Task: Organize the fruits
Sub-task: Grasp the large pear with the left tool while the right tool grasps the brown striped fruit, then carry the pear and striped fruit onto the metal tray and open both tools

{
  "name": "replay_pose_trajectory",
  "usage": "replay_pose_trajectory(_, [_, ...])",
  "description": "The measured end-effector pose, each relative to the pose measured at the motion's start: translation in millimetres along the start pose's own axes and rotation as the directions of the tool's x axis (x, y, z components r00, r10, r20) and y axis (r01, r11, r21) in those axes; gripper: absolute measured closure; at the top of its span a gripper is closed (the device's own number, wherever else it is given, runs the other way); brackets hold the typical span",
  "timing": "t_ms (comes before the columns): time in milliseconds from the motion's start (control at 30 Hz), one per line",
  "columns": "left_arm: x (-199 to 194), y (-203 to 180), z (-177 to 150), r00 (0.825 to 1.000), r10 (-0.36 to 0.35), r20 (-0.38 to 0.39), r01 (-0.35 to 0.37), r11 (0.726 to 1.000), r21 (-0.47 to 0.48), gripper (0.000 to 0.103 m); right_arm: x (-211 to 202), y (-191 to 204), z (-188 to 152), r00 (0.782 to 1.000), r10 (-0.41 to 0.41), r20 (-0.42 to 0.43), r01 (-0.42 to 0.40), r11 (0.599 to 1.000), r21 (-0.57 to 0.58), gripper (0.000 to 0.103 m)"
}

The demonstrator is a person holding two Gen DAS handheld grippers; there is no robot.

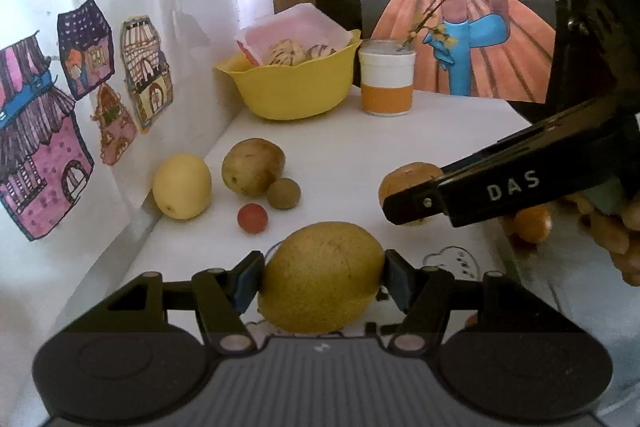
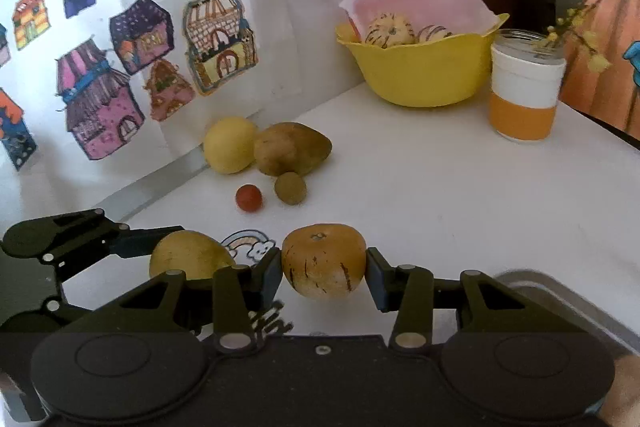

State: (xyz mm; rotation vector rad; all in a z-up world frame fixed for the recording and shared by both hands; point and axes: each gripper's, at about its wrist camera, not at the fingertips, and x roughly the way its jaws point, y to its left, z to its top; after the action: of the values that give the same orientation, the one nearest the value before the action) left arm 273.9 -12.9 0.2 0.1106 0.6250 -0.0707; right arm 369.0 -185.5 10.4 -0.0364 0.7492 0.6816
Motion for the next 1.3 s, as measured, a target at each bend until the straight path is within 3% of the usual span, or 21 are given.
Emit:
replay_pose_trajectory(300, [-27,-24,6,0.998,-0.051,0.035,0.051,0.999,-0.001,0.035,-68,5,-26,0.997,-0.030,0.072,0.027,0.999,0.033,0.057])
replay_pose_trajectory(700, [-42,-86,12,0.983,-0.182,0.041,0.179,0.982,0.052,0.036,-145,-22,-102,0.988,-0.131,0.084,0.117,0.980,0.158,0.057])
replay_pose_trajectory(967, [-29,-123,10,0.977,-0.215,0.003,0.214,0.973,0.081,0.036,-156,-45,-129,0.973,-0.211,0.091,0.193,0.966,0.171,0.057])
replay_pose_trajectory(1300, [-5,-136,9,0.979,-0.199,-0.041,0.202,0.976,0.078,0.037,-146,-59,-139,0.956,-0.262,0.133,0.240,0.958,0.158,0.057])
